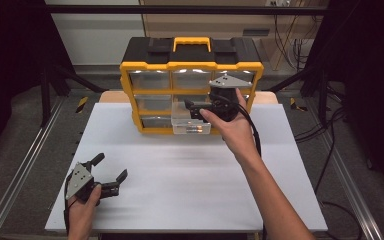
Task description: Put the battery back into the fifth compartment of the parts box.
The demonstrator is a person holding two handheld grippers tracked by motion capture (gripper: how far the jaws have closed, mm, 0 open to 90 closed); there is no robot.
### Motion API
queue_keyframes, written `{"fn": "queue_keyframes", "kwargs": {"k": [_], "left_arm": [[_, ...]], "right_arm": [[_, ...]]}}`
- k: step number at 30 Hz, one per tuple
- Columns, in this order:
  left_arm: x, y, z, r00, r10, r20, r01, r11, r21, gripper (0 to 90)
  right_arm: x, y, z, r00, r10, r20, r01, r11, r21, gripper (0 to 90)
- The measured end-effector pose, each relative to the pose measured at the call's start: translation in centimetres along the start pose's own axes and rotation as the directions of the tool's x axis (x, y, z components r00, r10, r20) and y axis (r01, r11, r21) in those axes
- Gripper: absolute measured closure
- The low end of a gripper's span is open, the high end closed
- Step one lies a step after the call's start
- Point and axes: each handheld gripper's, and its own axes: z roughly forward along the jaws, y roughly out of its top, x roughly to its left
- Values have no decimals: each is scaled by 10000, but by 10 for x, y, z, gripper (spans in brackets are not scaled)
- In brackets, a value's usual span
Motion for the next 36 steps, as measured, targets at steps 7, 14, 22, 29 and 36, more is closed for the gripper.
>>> {"fn": "queue_keyframes", "kwargs": {"k": [7, 14, 22, 29, 36], "left_arm": [[0, 0, 0, 10000, 12, 20, -12, 10000, 13, 12], [1, 0, 0, 10000, -24, -9, 24, 10000, 19, 12], [2, 0, -1, 10000, -51, -42, 52, 10000, 72, 12], [3, 1, -3, 9999, -31, -115, 31, 10000, 49, 12], [4, 1, -4, 9998, -21, -182, 21, 10000, 23, 12]], "right_arm": [[-1, 4, -15, 10000, -84, -16, 83, 9978, -653, 56], [-3, 7, -28, 10000, 40, 50, -34, 9937, -1120, 38], [-4, 4, -46, 9992, -197, 347, 248, 9882, -1513, 49], [-10, -3, -60, 9986, -196, 497, 271, 9874, -1557, 44], [-20, -11, -74, 9976, -131, 679, 243, 9858, -1663, 43]]}}
